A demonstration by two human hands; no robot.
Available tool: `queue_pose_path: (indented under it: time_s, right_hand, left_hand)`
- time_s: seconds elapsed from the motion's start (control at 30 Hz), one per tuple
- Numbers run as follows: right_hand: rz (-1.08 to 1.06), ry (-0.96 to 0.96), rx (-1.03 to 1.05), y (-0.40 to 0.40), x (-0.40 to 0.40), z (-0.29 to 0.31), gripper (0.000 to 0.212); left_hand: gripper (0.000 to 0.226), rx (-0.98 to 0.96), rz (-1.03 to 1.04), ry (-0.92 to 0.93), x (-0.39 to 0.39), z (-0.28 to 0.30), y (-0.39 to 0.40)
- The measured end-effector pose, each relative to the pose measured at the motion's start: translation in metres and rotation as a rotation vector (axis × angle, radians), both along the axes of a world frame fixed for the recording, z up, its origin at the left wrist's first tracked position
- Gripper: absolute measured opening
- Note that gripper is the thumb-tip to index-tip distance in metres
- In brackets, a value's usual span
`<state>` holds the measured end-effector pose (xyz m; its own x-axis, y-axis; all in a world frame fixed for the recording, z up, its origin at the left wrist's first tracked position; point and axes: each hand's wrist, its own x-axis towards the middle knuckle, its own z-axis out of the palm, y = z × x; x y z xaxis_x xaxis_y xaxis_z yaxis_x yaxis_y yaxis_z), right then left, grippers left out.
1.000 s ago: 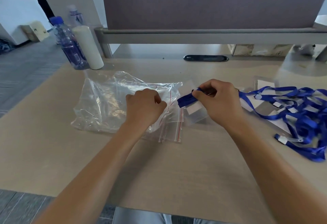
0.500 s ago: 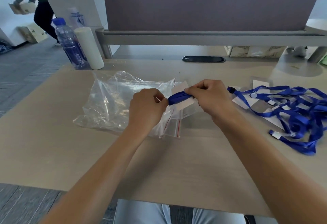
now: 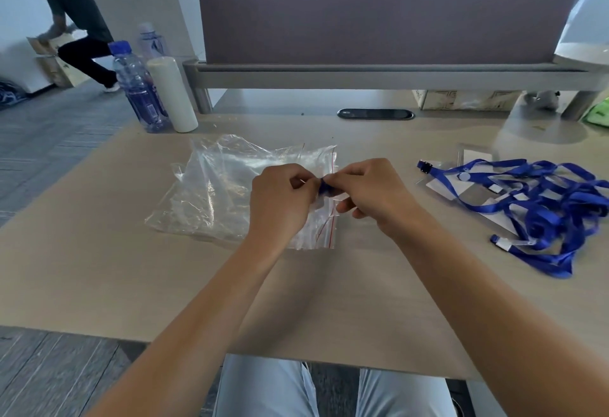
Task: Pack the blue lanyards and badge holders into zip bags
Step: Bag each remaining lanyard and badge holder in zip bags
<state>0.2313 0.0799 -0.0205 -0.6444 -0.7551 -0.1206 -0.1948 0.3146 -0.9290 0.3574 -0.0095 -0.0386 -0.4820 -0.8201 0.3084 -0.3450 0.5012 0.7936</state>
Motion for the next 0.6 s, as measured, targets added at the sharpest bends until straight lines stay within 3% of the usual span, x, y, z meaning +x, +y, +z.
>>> queue_pose_path:
  time_s: [0.13,0.27,0.43,0.6]
  right_hand:
    - [0.085,0.035,0.036,0.011,0.0,-0.006,0.015]
    - [0.007,0.2,0.021,0.031,0.002,-0.016,0.019]
    - [0.141,0.07,0.104,0.041,0.024,-0.023,0.022]
    - [0.118,-0.06,0.104,0.032,0.033,-0.033,0.013]
  left_hand:
    - [0.017,-0.005,0.008,-0.02,0.002,-0.004,-0.003]
    - [0.019,0.049,0.001,-0.018,-0.003,-0.008,-0.006]
    - [0.012,0.103,-0.06,-0.037,-0.013,-0.008,-0.01]
    - [0.011,-0.076,-0.162,-0.116,-0.028,-0.002,-0.038]
